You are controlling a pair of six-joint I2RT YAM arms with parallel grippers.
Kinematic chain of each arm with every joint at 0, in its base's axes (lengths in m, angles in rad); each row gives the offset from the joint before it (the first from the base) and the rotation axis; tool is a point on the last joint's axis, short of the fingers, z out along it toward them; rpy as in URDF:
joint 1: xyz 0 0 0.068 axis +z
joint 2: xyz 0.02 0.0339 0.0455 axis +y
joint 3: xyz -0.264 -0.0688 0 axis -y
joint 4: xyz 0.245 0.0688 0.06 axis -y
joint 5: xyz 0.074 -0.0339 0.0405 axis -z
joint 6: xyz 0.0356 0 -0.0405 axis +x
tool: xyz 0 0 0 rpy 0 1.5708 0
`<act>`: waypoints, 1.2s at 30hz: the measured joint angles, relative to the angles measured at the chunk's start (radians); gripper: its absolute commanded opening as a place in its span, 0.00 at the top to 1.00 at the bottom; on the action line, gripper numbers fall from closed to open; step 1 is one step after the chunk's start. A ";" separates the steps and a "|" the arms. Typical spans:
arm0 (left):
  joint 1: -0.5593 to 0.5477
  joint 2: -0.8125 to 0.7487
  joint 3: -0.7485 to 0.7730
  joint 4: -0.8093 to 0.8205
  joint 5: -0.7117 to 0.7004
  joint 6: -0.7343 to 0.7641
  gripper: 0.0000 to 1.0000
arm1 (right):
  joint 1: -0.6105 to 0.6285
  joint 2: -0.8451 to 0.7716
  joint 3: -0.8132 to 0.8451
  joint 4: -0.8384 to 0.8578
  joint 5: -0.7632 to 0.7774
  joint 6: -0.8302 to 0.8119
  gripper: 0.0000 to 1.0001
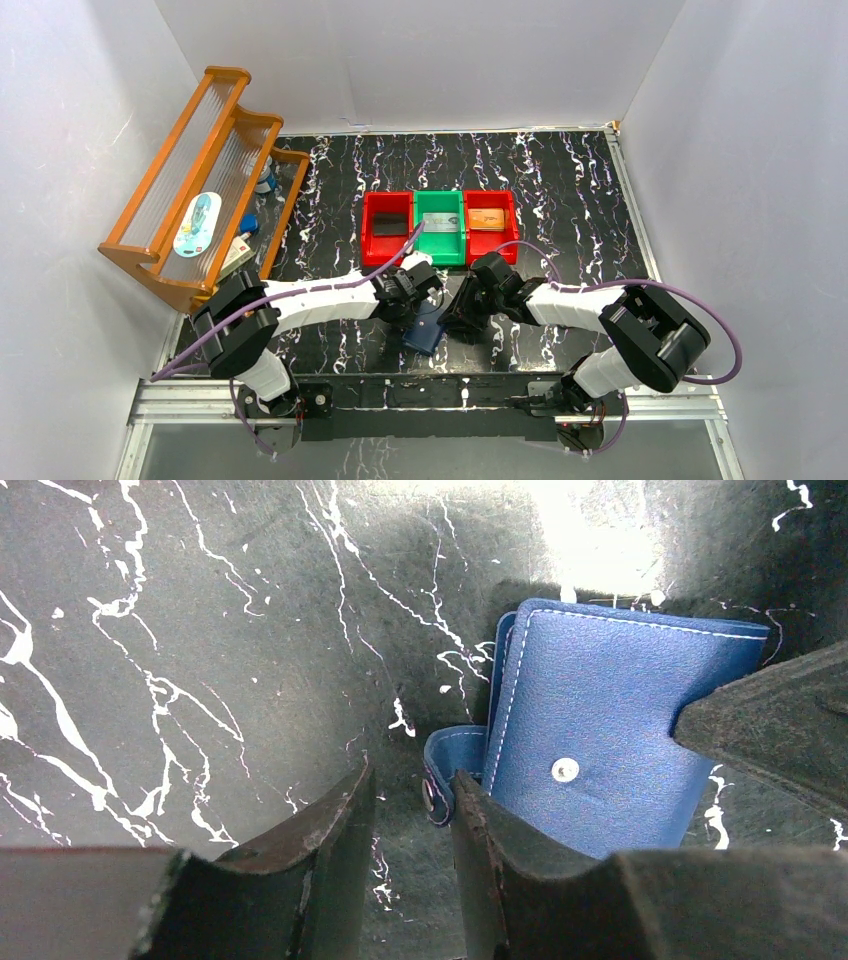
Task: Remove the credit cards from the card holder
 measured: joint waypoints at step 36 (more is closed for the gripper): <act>0.088 -0.349 0.011 0.082 0.271 0.018 1.00 | -0.006 -0.125 0.290 -0.468 0.313 -0.153 0.16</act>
